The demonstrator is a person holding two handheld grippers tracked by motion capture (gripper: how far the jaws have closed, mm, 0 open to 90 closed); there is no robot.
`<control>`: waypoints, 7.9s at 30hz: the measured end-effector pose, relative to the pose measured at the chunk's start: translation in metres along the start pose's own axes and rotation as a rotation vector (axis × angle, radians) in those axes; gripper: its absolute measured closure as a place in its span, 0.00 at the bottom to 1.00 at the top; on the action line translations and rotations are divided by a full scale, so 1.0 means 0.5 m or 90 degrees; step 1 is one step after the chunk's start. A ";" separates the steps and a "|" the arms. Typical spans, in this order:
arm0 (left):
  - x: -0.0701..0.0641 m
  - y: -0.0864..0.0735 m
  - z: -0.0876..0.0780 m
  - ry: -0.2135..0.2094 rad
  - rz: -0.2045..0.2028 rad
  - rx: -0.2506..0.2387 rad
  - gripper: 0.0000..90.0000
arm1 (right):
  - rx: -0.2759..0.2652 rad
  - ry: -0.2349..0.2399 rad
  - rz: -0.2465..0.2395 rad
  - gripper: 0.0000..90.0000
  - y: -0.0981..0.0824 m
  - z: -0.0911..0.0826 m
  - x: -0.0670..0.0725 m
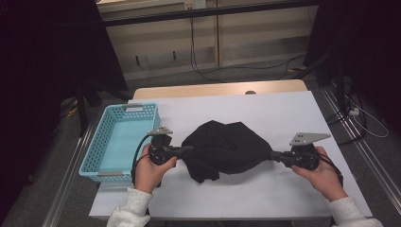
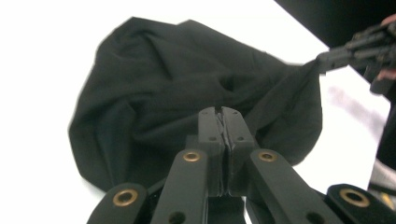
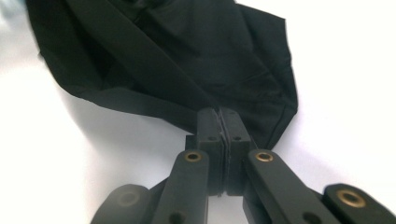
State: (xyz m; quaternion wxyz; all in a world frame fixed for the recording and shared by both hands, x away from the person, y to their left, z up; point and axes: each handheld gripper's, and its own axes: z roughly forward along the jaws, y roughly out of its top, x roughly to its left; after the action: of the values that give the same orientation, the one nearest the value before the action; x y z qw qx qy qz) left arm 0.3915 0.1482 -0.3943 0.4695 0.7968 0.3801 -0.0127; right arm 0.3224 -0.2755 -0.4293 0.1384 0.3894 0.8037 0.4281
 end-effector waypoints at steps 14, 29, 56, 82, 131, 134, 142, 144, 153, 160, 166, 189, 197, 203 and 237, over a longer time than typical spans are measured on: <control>0.071 0.017 0.061 0.020 -0.070 0.011 0.98 | 0.052 -0.088 0.030 0.80 0.017 0.099 -0.057; 0.060 0.023 0.058 0.040 -0.054 0.021 0.97 | 0.020 -0.079 0.038 0.58 -0.014 0.065 -0.029; 0.056 0.034 0.057 0.040 -0.006 -0.017 0.68 | 0.023 -0.117 0.155 0.92 -0.020 0.065 -0.092; -0.035 -0.028 0.025 0.004 0.167 -0.025 0.32 | 0.049 -0.116 0.144 0.92 -0.018 0.063 -0.087; 0.017 -0.005 0.050 0.044 0.039 -0.043 0.97 | -0.018 -0.088 0.109 0.37 -0.024 0.026 -0.049; 0.023 -0.005 0.049 0.046 0.032 -0.045 0.97 | -0.013 -0.090 0.096 0.36 -0.031 0.027 -0.048; 0.039 -0.004 0.040 0.052 0.013 -0.058 0.97 | 0.011 -0.106 0.057 0.43 -0.043 0.052 -0.050; 0.043 -0.003 0.038 0.054 0.011 -0.059 0.97 | 0.008 -0.102 0.037 0.53 -0.042 0.059 -0.048; 0.053 -0.001 0.026 0.055 0.001 -0.066 0.97 | -0.018 -0.037 0.028 0.91 -0.026 0.055 -0.040; 0.043 0.016 0.019 0.048 0.009 -0.077 0.98 | -0.089 -0.012 0.110 0.91 -0.001 -0.006 -0.063; 0.045 0.001 0.013 0.054 0.011 -0.052 0.98 | -0.089 -0.020 0.115 0.88 -0.018 -0.014 -0.063; 0.061 -0.028 0.006 0.072 -0.004 -0.038 0.97 | -0.106 -0.006 0.115 0.88 -0.019 0.058 -0.049; 0.069 -0.026 0.007 0.066 -0.023 -0.054 0.97 | -0.144 -0.032 0.148 0.95 -0.019 0.032 -0.062; 0.062 -0.011 0.014 0.054 -0.019 -0.067 0.97 | -0.151 -0.022 0.157 0.95 -0.023 0.019 -0.072; 0.036 0.070 -0.040 0.051 -0.012 -0.095 0.98 | -0.190 -0.031 0.123 0.95 0.057 -0.029 -0.062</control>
State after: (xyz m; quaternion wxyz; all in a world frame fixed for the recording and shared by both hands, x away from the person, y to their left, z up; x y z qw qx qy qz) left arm 0.4193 0.1645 -0.3638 0.5115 0.7561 0.4060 0.0433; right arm 0.3493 -0.2976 -0.4014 0.1726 0.4501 0.6867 0.5441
